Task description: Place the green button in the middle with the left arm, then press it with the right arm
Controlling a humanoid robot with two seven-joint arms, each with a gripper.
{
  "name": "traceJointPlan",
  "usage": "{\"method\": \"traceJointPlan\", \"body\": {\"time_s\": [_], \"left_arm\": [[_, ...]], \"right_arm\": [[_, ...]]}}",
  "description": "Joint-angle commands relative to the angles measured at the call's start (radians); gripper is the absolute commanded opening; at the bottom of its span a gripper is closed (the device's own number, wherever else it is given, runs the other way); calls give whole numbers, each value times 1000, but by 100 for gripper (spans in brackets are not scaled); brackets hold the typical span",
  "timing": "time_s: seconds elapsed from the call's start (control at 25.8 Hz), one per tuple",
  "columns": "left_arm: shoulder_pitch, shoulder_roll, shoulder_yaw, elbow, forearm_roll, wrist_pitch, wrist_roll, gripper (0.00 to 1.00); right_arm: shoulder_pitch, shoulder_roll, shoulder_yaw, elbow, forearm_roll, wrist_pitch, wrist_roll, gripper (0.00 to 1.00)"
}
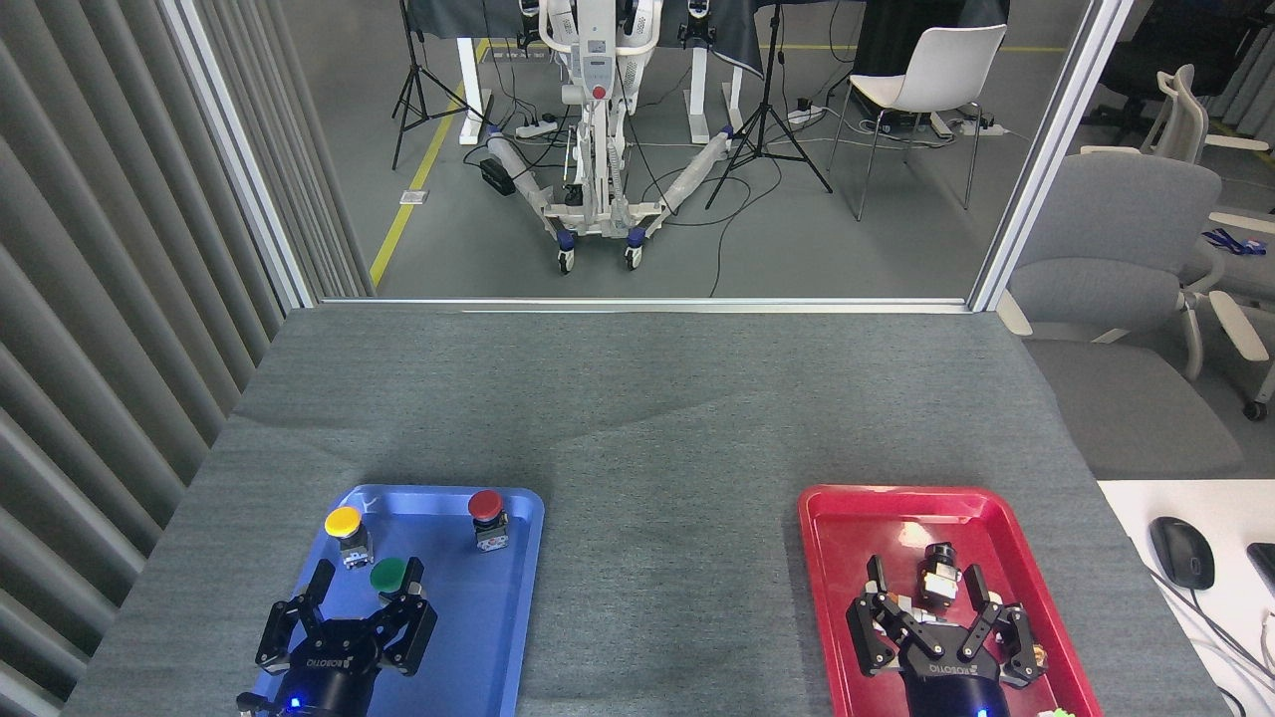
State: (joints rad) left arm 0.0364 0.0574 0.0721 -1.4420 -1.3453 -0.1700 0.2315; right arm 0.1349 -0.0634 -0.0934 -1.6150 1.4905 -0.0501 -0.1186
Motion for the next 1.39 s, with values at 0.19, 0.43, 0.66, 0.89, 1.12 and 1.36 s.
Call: {"method": "traceJointPlan", "body": {"time_s": [0.19, 0.43, 0.66, 0.89, 1.12, 1.36], "left_arm": [[14, 2, 0, -23, 2, -2, -1, 100], [16, 2, 1, -24, 2, -39, 2, 100], [16, 2, 2, -24, 2, -39, 2, 100], [17, 9, 2, -24, 2, -39, 2, 100], [22, 18, 1, -28, -2, -39, 5, 100], [20, 18, 0, -28, -2, -39, 0, 100]], "right_arm": [[0, -10, 6, 6, -7, -1, 1, 100], [0, -9, 1, 6, -7, -1, 1, 100], [0, 2, 1, 6, -7, -1, 1, 100], [0, -3, 4, 6, -7, -1, 1, 100], [0, 1, 15, 7, -15, -1, 1, 100], [0, -6, 17, 9, -15, 1, -1, 100]]}}
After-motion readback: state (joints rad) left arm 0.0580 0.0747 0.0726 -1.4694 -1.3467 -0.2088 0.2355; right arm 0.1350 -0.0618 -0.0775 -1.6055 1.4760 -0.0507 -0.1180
